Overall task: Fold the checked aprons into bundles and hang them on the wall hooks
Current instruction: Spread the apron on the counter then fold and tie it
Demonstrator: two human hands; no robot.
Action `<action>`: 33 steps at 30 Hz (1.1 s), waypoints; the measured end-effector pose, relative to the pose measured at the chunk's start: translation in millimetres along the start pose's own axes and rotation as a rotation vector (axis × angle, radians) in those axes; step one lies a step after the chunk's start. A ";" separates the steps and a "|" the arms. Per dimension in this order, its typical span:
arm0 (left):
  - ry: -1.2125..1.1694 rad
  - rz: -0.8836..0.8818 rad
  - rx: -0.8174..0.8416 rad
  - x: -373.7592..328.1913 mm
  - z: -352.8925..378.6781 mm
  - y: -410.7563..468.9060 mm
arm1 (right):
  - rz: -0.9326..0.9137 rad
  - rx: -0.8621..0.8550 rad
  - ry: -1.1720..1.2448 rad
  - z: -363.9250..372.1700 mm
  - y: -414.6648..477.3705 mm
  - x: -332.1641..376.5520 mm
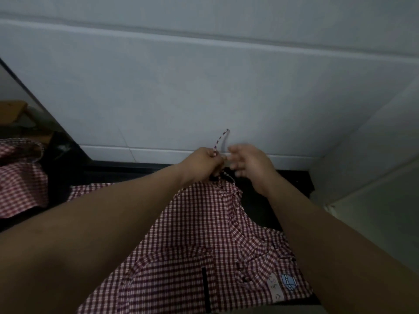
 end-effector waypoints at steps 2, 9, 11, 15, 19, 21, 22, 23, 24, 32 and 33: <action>-0.038 -0.027 0.010 -5.7 -8.5 -3.9 | 0.019 0.144 -0.339 7.2 -5.4 -27.0; 0.028 -0.041 0.013 -37.8 -45.7 -21.1 | -0.053 -0.067 -0.566 17.0 12.4 -63.6; 0.162 -0.007 -0.062 -46.7 -52.3 -24.3 | -0.118 -0.216 -0.686 14.9 15.6 -59.4; 0.119 0.000 -0.115 -53.1 -49.8 -22.8 | -0.029 0.044 -0.492 25.6 5.1 -28.5; -0.225 0.023 -0.113 -53.6 -36.6 -19.2 | 0.092 0.237 -0.548 37.6 2.1 -24.6; -0.125 0.107 -0.163 -47.0 -30.9 -17.5 | 0.119 0.094 -0.369 36.2 11.0 -31.4; 0.058 0.174 -0.246 -41.1 -28.1 -20.3 | 0.145 0.030 -0.254 33.0 16.5 -36.4; 0.264 0.257 -0.355 -33.5 -23.8 -25.5 | 0.163 -0.023 -0.123 28.5 23.4 -42.7; 0.452 0.340 -0.466 -22.4 -17.3 -32.8 | 0.175 -0.063 -0.026 23.3 29.4 -48.2; 0.775 0.009 0.024 79.3 57.7 -57.4 | 0.214 -0.261 -0.199 -36.4 1.4 -106.9; 0.779 -0.050 0.070 82.9 61.8 -54.1 | 0.213 -0.277 -0.265 -35.4 -19.2 -98.7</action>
Point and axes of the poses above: each hand's wrist, its own y-axis towards the middle knuckle, its own z-axis out of the palm, x = y × z, the point moved 1 cm from there along y, towards the middle knuckle, and after that the axes turned 10 degrees about x, right-handed, at the moved point
